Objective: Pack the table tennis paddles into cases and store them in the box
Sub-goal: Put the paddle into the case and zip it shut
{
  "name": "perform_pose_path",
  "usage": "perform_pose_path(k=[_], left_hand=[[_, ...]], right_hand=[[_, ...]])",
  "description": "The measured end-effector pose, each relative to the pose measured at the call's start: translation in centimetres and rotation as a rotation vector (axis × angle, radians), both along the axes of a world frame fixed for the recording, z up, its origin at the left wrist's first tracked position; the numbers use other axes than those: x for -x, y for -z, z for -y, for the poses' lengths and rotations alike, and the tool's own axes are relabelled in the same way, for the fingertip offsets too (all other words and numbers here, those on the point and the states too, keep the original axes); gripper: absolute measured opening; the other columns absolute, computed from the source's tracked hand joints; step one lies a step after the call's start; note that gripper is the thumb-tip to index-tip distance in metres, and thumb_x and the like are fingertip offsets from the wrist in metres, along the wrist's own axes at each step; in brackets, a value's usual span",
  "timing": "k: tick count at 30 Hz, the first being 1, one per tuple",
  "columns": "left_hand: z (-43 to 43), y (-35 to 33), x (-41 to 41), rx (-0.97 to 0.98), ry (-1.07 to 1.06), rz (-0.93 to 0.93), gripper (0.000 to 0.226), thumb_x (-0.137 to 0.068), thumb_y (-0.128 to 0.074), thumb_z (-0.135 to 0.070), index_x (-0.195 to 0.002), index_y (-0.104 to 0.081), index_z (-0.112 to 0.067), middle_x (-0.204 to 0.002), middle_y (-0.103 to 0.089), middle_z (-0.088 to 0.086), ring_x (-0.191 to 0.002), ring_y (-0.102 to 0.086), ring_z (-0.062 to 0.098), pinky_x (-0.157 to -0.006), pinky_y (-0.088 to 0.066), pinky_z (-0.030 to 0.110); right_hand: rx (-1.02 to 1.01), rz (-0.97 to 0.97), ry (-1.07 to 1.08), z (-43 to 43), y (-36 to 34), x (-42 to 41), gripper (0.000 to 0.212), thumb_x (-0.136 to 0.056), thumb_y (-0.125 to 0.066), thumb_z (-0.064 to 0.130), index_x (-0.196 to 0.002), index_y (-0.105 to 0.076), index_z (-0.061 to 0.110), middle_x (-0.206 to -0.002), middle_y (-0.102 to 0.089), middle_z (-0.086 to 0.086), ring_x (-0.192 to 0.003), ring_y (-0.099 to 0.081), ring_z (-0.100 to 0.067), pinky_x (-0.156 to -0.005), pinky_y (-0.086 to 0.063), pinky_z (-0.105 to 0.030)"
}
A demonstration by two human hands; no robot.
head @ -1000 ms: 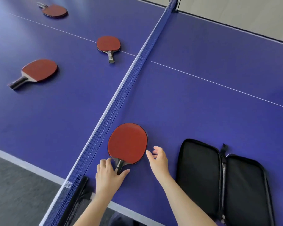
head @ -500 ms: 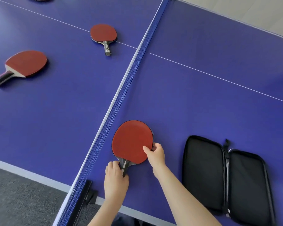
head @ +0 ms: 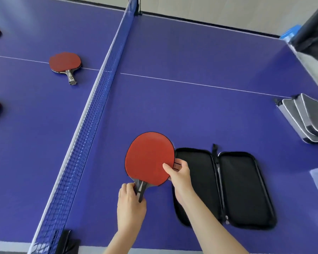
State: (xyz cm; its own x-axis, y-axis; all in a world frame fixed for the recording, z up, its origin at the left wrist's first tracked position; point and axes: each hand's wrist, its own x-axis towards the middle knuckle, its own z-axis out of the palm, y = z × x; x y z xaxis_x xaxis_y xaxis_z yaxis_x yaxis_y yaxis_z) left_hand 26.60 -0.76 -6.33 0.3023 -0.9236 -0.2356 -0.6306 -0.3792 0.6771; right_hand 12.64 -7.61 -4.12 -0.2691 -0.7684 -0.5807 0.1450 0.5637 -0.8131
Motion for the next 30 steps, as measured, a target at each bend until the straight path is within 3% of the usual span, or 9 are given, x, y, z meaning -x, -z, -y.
perform_pose_path(k=[3, 8, 13, 17, 22, 30], left_hand=[[0.5, -0.5, 4.8, 0.023, 0.084, -0.007, 0.021, -0.081, -0.059, -0.002, -0.087, -0.045, -0.017, -0.086, -0.046, -0.005, -0.082, -0.046, 0.018, -0.062, -0.034, 0.022], [0.0, -0.6, 14.8, 0.041, 0.167, -0.004, 0.022, -0.080, -0.058, -0.004, -0.090, -0.044, -0.019, -0.089, -0.044, -0.008, -0.087, -0.042, 0.014, -0.067, -0.033, 0.020], [-1.9, 0.2, 25.6, -0.002, 0.112, -0.034, 0.020, -0.078, -0.058, -0.003, -0.095, -0.051, -0.012, -0.092, -0.045, -0.005, -0.090, -0.043, 0.016, -0.069, -0.032, 0.022], [-3.7, 1.3, 32.2, -0.064, 0.059, -0.063, 0.020, -0.078, -0.057, -0.001, -0.089, -0.046, -0.013, -0.091, -0.043, -0.004, -0.089, -0.044, 0.019, -0.069, -0.033, 0.024], [-4.6, 2.2, 36.8, -0.117, -0.025, -0.041, 0.022, -0.078, -0.058, -0.002, -0.098, -0.052, -0.008, -0.095, -0.043, -0.003, -0.099, -0.047, 0.021, -0.073, -0.031, 0.024], [-3.8, 3.1, 39.4, -0.147, -0.112, -0.041, 0.020, -0.080, -0.061, -0.004, -0.098, -0.052, -0.006, -0.092, -0.042, -0.002, -0.094, -0.048, 0.022, -0.074, -0.036, 0.027]], right_hand=[[0.045, 0.029, 0.090, -0.9, -0.7, 5.5, 0.041, -0.083, -0.073, 0.016, -0.117, -0.050, 0.017, -0.109, -0.064, -0.003, -0.099, -0.064, -0.017, -0.087, -0.054, -0.034], [0.054, 0.004, 0.160, -2.5, -0.8, 15.9, 0.042, -0.082, -0.073, 0.015, -0.117, -0.050, 0.016, -0.109, -0.064, -0.003, -0.102, -0.064, -0.019, -0.094, -0.053, -0.039], [0.047, -0.068, 0.109, -3.7, -0.1, 26.1, 0.038, -0.082, -0.074, 0.016, -0.114, -0.054, 0.014, -0.105, -0.066, -0.002, -0.098, -0.064, -0.016, -0.093, -0.053, -0.036], [0.008, -0.164, 0.007, -4.3, 0.9, 32.2, 0.034, -0.082, -0.073, 0.020, -0.110, -0.053, 0.019, -0.103, -0.064, 0.002, -0.095, -0.062, -0.011, -0.086, -0.053, -0.031], [-0.034, -0.243, -0.113, -4.1, 2.4, 36.0, 0.036, -0.084, -0.072, 0.025, -0.114, -0.054, 0.018, -0.102, -0.062, 0.006, -0.093, -0.061, -0.007, -0.081, -0.051, -0.026], [-0.049, -0.375, -0.301, -1.5, 3.7, 37.5, 0.038, -0.086, -0.068, 0.028, -0.118, -0.053, 0.016, -0.107, -0.060, 0.002, -0.096, -0.059, -0.013, -0.081, -0.050, -0.026]])
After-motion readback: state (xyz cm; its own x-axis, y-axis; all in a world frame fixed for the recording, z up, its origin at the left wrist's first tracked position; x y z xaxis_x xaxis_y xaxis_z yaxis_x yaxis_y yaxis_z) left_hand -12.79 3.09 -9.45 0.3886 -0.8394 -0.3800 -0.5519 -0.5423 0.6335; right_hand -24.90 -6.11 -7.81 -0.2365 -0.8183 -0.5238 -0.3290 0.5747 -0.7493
